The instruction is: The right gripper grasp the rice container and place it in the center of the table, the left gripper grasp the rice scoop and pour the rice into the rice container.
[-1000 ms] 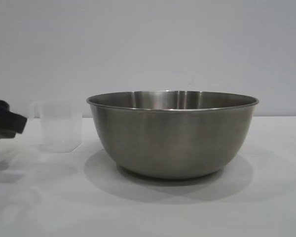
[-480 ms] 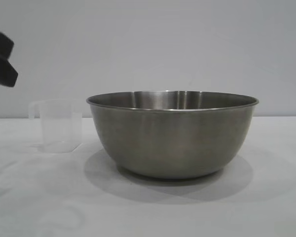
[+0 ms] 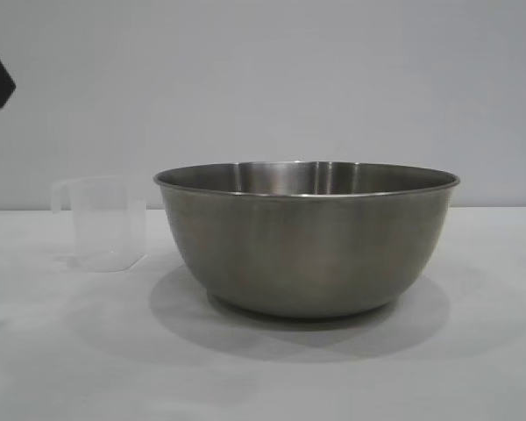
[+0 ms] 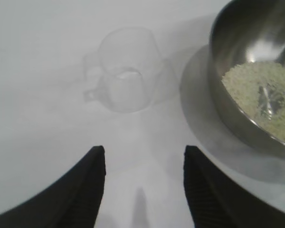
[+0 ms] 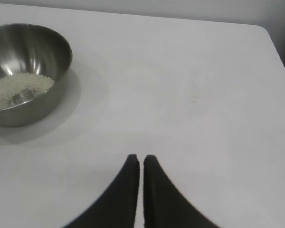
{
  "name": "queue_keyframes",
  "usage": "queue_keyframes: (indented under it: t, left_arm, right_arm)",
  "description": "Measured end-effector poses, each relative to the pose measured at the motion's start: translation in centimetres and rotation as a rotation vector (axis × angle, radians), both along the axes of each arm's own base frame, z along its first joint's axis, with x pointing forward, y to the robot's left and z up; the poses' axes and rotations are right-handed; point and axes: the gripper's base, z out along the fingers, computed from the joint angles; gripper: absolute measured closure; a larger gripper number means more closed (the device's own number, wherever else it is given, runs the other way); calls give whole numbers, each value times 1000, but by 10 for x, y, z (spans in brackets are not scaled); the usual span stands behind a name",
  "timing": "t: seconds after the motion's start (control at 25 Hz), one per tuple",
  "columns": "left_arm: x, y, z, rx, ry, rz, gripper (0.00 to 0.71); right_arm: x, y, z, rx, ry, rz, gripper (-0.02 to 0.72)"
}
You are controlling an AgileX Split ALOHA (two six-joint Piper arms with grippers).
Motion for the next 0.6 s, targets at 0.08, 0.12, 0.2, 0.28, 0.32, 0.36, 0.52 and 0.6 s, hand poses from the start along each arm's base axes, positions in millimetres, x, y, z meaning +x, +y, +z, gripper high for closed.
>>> queue_keyframes:
  t: [0.08,0.12,0.2,0.28,0.32,0.36,0.52,0.6]
  left_arm:
    - [-7,2,13,6,25,-17,382]
    - [-12,3,19,14,43,-26,382]
    - [-22,7,28,21,59,-43,382]
    - [-35,12,34,29,74,-56,382]
    - [-43,15,38,30,74,-62,382]
    - [-51,18,41,26,65,-66,342]
    - [-81,32,54,17,15,-81,289]
    - [-97,41,58,24,-20,-84,289]
  right_arm:
    - [0,0,0,0,0,0,703]
    - [0,0,0,0,0,0,703]
    - [0,0,0,0,0,0,703]
    - [0,0,0,0,0,0,703]
    - [0,0,0,0,0,0,703]
    - [0,0,0,0,0,0,703]
    - [0,0,0,0,0,0,703]
    - [0,0,0,0,0,0,703]
